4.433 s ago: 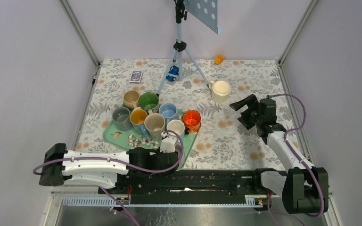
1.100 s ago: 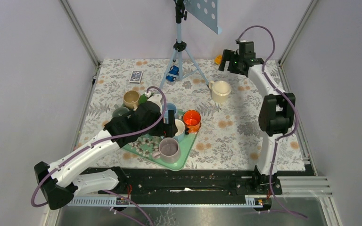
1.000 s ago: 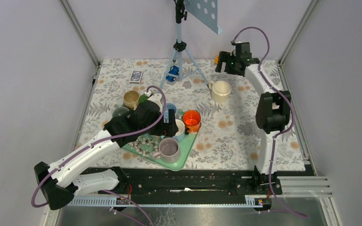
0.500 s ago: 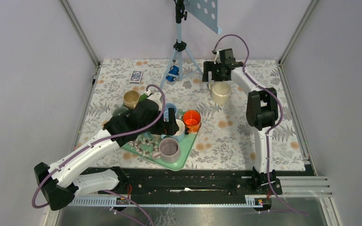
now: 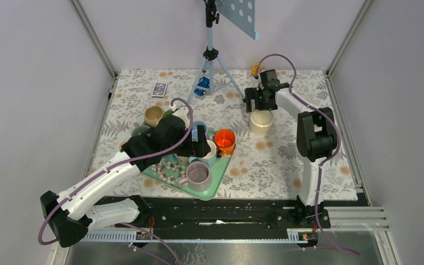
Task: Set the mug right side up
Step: Turn over the cup at the center of the board.
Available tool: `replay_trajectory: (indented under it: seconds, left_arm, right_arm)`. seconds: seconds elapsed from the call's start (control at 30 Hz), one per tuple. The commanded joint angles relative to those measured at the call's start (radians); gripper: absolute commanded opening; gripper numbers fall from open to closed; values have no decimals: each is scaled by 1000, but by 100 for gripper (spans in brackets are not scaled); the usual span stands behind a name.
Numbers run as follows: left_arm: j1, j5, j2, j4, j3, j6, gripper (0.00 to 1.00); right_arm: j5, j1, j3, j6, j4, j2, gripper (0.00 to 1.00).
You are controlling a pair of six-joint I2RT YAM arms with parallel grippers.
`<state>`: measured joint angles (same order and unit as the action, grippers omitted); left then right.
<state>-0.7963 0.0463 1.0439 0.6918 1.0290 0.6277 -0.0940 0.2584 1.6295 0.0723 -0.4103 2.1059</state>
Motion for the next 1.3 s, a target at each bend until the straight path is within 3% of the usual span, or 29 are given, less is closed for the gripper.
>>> replay_trajectory:
  seconds: [0.0,0.13,0.43,0.7,1.27]
  left_arm:
    - [9,-30,2,-55,-16,-9,99]
    - [13,-42,3,-72,-30,-5,99]
    - [16,-42,-11,-81,-39,8,99]
    - [19,-42,-22,-75,-47,8,99]
    - [24,-92,-14,-89,-53,17,99]
  right_arm:
    - [88,16,-53,-4,-55,-151,100]
    - [129,19,-6,-9,-124,-147,96]
    - [175,47,213,-42,-269,20,79]
    - [199,71,255,-60,-307,57,64]
    - [170,84,353,-68,-374,142,51]
